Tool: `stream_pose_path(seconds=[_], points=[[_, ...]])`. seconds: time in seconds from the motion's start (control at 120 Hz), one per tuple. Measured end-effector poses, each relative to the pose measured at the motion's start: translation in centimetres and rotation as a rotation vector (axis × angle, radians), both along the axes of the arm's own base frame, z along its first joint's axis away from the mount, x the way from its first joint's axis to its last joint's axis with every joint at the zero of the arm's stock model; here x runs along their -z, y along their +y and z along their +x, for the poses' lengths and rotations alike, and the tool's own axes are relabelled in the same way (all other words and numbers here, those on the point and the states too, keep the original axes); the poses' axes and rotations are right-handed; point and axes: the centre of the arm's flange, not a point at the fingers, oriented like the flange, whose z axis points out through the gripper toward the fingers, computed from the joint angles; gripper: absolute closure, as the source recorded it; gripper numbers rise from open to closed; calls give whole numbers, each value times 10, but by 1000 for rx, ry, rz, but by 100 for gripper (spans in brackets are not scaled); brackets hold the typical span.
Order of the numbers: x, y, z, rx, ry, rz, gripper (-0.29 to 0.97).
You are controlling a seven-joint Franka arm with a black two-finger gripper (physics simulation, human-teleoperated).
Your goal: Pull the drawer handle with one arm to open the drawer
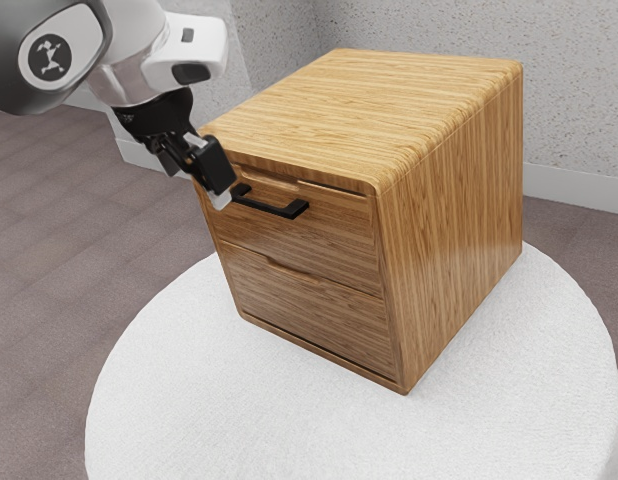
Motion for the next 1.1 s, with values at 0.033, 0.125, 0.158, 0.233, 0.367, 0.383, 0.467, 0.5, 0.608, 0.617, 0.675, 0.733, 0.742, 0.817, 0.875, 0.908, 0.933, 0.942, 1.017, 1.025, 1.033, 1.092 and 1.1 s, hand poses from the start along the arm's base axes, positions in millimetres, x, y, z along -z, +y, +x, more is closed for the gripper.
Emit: stream_pose_path(seconds=[0.033,0.125,0.158,0.233,0.367,0.383,0.467,0.5,0.608,0.617,0.675,0.733,0.742,0.817,0.875,0.908,0.933,0.942,1.017,1.025,1.033,1.092,1.1], points=[[0,0,0,4,0,1,2],[8,-3,-1,17,14,3,2],[11,-5,-2,23,20,6,2],[13,-12,-4,41,26,13,2],[11,-17,-14,129,-8,73,2],[10,-16,-16,143,-13,84,2],[15,-13,-14,252,-23,124,2],[17,-9,-13,289,-29,117,2],[32,-7,-13,409,-23,126,2],[33,-9,-14,419,-25,129,2],[25,-18,-26,486,-52,167,2],[14,-27,-37,553,-73,226,2],[14,-28,-38,562,-73,233,2],[13,-31,-41,638,-68,280,2],[17,-30,-41,693,-53,308,2],[18,-30,-41,722,-46,321,2],[19,-30,-40,743,-41,330,2],[19,-30,-40,750,-39,333,2],[19,-29,-39,804,-30,349,2],[19,-29,-39,810,-29,350,2],[19,-29,-39,816,-29,351,2],[18,-29,-41,851,-22,361,2],[17,-29,-41,856,-21,362,2]])
